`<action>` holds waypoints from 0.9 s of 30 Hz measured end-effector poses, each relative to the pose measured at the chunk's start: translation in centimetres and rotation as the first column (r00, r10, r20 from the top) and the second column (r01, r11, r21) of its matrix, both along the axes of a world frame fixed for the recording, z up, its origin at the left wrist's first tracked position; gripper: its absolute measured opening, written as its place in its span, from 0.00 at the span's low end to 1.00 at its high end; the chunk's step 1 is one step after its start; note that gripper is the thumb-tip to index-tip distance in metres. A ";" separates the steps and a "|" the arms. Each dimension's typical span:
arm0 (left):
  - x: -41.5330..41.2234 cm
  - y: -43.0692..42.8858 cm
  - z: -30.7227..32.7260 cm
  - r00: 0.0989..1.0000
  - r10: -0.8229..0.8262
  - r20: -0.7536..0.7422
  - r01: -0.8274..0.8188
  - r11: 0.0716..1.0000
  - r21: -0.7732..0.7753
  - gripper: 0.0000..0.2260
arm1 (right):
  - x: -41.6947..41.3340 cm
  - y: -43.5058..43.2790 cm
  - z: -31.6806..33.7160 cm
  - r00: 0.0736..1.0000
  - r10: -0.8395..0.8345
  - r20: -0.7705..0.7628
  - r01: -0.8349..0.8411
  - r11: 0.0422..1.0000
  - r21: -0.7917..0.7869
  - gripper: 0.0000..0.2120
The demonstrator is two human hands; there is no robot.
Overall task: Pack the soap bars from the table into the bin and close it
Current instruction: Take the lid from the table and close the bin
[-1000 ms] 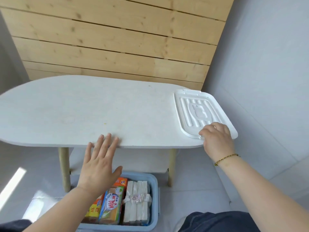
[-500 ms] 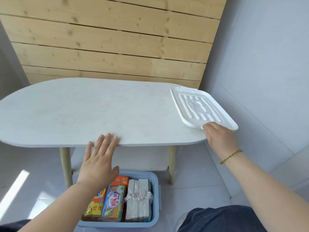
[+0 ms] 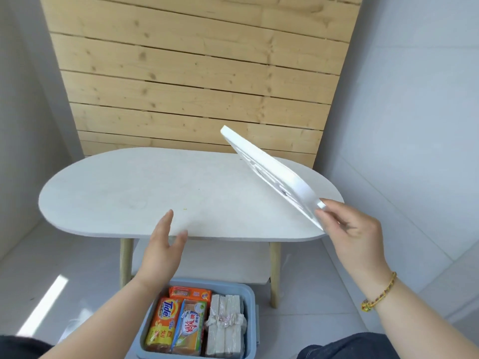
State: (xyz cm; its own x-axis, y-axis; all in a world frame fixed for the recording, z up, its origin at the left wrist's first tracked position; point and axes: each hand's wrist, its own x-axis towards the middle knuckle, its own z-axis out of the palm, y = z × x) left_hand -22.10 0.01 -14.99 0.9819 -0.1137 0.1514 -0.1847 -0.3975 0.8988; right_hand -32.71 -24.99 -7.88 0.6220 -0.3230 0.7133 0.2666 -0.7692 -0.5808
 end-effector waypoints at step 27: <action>-4.2 9.3 -8.8 0.841 0.476 -0.257 -0.464 0.879 0.110 0.15 | -0.6 7.8 -15.9 0.810 0.403 -0.426 0.299 0.342 0.891 0.11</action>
